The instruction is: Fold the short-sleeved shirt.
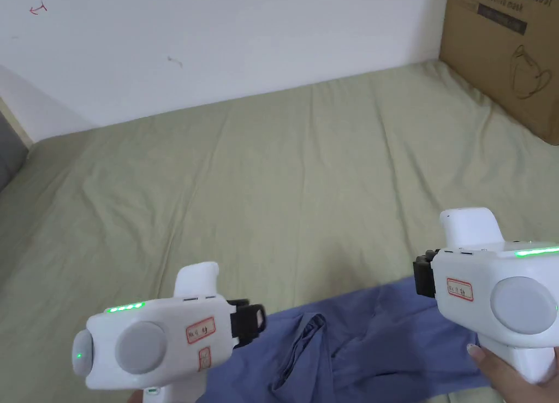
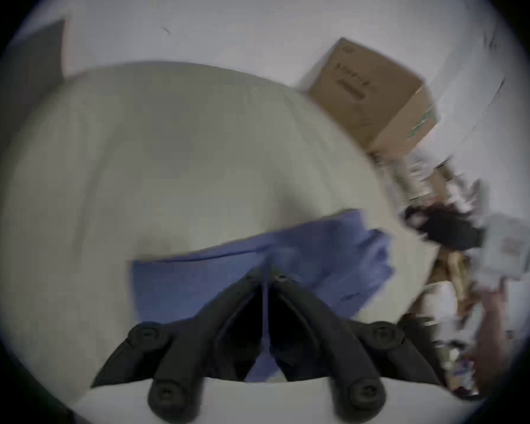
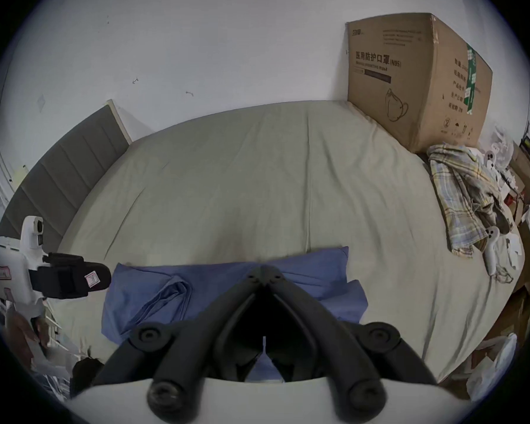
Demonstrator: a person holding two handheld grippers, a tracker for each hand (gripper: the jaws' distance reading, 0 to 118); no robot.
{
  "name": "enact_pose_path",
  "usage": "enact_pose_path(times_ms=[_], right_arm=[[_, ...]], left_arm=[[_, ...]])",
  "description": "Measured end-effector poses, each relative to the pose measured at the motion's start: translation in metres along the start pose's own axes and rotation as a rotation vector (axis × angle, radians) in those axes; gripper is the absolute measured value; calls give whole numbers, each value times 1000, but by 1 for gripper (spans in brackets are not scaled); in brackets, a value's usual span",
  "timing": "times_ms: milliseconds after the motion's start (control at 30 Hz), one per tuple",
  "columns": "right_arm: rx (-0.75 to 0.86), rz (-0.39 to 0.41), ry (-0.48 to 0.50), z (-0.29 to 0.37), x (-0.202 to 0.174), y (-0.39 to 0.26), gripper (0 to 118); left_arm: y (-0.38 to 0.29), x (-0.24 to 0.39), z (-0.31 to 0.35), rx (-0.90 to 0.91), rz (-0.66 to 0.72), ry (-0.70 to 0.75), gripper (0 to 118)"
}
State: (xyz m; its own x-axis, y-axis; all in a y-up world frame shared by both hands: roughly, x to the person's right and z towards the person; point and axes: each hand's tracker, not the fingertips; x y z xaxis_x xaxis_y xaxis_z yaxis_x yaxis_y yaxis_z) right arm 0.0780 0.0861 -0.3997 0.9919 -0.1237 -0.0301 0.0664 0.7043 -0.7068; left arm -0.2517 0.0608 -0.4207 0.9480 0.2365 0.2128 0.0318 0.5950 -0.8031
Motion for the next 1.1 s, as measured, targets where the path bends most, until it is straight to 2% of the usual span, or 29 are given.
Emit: enact_pose_path(times_ms=[67,200,300,533,667,767,900,1000,1033,1067,1100], right_arm=[[-2,9,6,-2,-2,1,0],[4,40,-15,-3,-6,0,0],[-4,46,-17,-6,-5,-1,0],[-26,42,-12,-12,-3,-5,0],[-35,36,-2,-13,-3,-5,0],[-31,35,-2,-13,-3,-5,0],[-22,57,-7,-12,-5,-4,0],[-26,65,-13,-13,-7,-3,0],[-28,55,-3,-13,-7,-3,0],[-29,53,-1,-14,-8,-3,0],[-31,56,-3,-15,-10,-3,0]], left_arm=[[-7,-13,-11,-80,60,-1,3],[-27,-24,-44,-193,211,-201,3],[-42,-19,-73,-231,265,-369,3],[-47,26,-111,-221,288,-437,3],[-43,28,-110,-235,306,-489,3],[-40,11,-91,-221,305,-517,3],[-40,-50,-49,-122,304,-515,3],[-53,-112,-29,-74,405,-502,4],[-59,-135,-25,-63,458,-522,9],[-65,-152,-21,-46,500,-549,23],[-71,-169,-18,-28,538,-563,57]])
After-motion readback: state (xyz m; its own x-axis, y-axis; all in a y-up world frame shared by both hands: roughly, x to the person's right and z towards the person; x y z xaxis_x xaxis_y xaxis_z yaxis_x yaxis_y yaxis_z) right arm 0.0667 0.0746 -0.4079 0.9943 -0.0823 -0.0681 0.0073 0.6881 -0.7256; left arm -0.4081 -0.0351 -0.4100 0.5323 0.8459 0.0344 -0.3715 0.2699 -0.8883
